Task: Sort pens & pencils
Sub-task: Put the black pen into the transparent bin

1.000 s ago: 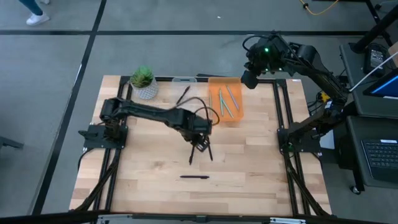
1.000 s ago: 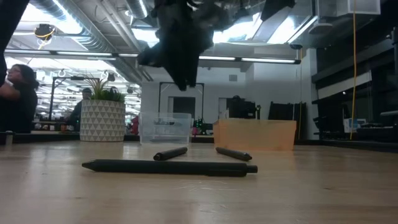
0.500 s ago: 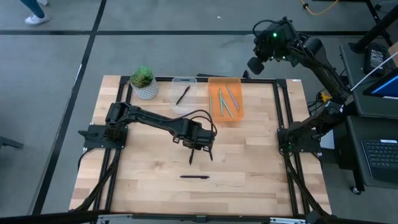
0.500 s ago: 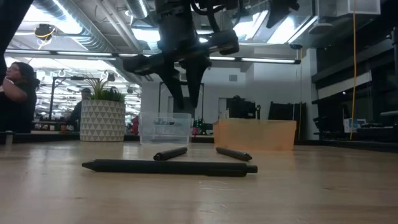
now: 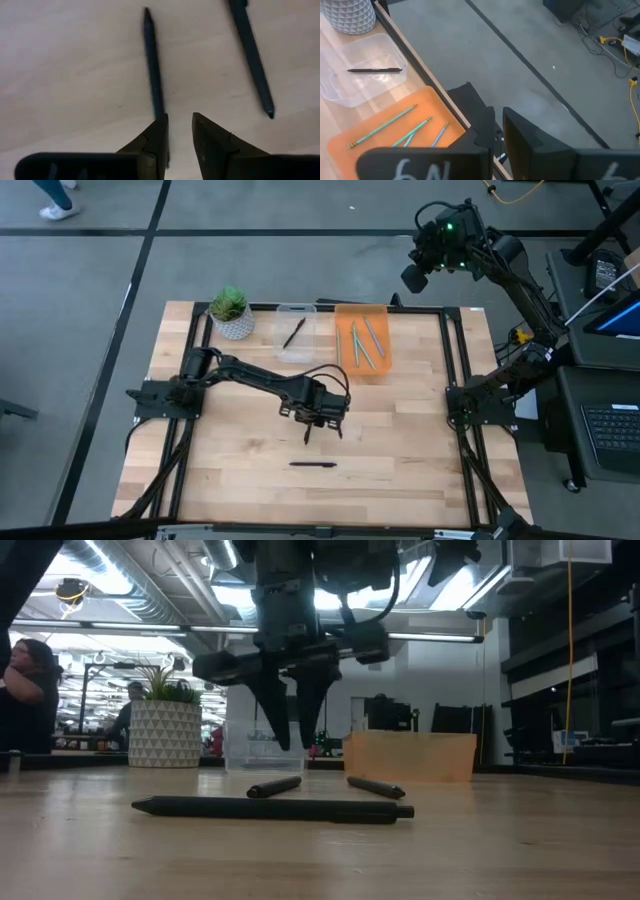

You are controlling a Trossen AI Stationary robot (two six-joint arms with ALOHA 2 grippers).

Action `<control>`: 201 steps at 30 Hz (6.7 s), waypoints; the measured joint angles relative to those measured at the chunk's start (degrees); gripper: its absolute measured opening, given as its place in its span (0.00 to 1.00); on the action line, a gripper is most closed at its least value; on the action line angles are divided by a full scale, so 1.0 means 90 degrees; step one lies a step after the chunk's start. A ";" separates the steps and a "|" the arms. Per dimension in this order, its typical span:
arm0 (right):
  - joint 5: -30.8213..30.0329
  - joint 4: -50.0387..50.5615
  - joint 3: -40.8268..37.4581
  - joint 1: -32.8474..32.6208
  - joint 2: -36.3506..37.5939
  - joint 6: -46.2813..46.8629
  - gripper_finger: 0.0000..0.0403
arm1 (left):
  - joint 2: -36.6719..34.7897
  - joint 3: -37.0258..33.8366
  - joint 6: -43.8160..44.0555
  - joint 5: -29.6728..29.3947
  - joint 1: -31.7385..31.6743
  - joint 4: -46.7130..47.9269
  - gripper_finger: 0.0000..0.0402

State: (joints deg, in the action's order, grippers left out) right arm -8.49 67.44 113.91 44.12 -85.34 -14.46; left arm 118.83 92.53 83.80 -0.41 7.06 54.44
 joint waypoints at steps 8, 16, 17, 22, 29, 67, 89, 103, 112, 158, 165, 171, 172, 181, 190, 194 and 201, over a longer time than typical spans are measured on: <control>0.0117 0.0000 0.0000 -0.0002 0.0007 -0.0116 0.10 | -0.0003 0.0005 -0.0071 -0.0001 -0.0116 -0.0063 0.23; 0.0131 0.0002 0.0000 -0.0002 0.0007 -0.0119 0.10 | -0.0003 0.0005 -0.0303 -0.0030 -0.0166 0.0028 0.23; 0.0131 0.0005 0.0000 -0.0002 0.0007 -0.0119 0.10 | -0.0003 -0.0006 -0.0343 -0.0036 -0.0175 0.0029 0.23; 0.0131 0.0012 0.0000 -0.0002 0.0007 -0.0119 0.10 | -0.0008 -0.0301 -0.0313 0.0146 -0.0203 -0.0137 0.23; 0.0131 0.0015 0.0000 -0.0002 0.0010 -0.0119 0.10 | -0.0008 -0.0516 -0.0205 0.0198 -0.0201 -0.0700 0.23; 0.0136 0.0012 0.0000 -0.0002 0.0012 -0.0114 0.10 | -0.0051 -0.0840 -0.0326 0.0615 -0.0338 -0.0975 0.23; 0.0138 0.0010 0.0000 -0.0005 0.0012 -0.0115 0.10 | -0.0132 -0.0794 -0.0545 0.0652 -0.0443 -0.0864 0.23; 0.0138 0.0010 0.0000 -0.0005 0.0012 -0.0116 0.10 | -0.0166 -0.0794 -0.0553 0.0575 -0.0451 -0.0750 0.23; 0.0138 0.0010 0.0000 -0.0005 0.0012 -0.0116 0.10 | -0.0166 -0.0794 -0.0713 0.0464 -0.0451 -0.0726 0.23; 0.0461 -0.0098 0.0000 -0.0005 0.0012 -0.0093 0.10 | -0.0102 -0.1268 -0.0864 0.0661 -0.0451 -0.1293 0.03; 0.0459 -0.0100 0.0000 -0.0003 0.0012 -0.0097 0.10 | -0.0093 -0.1011 -0.1004 0.0429 -0.0444 -0.1172 0.03; 0.0457 -0.0102 0.0000 -0.0002 0.0012 -0.0099 0.10 | -0.0141 -0.0256 -0.1256 0.0297 -0.0453 0.0172 0.03; 0.0457 -0.0103 0.0000 -0.0002 0.0012 -0.0101 0.10 | -0.0141 -0.0064 -0.1338 0.0273 -0.0456 0.0514 0.03; 0.0454 -0.0109 0.0000 -0.0005 0.0012 -0.0106 0.10 | -0.0163 0.1927 -0.1712 -0.0367 -0.0460 0.2836 0.03; 0.0454 -0.0243 0.0000 -0.0004 0.0012 -0.0114 0.10 | -0.0163 0.2772 -0.1731 -0.0614 -0.0472 0.3730 0.03; 0.0454 -0.0379 0.0000 -0.0005 0.0012 -0.0109 0.10 | -0.0163 0.2778 -0.1881 -0.0568 -0.0571 0.3734 0.03; 0.0457 -0.0425 0.0000 -0.0005 0.0012 -0.0063 0.10 | -0.0163 0.2778 -0.2704 -0.0565 -0.1228 0.3903 0.03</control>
State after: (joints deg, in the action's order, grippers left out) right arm -4.38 63.61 113.91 44.07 -85.23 -15.03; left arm 117.36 117.54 59.47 -5.49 -3.99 89.57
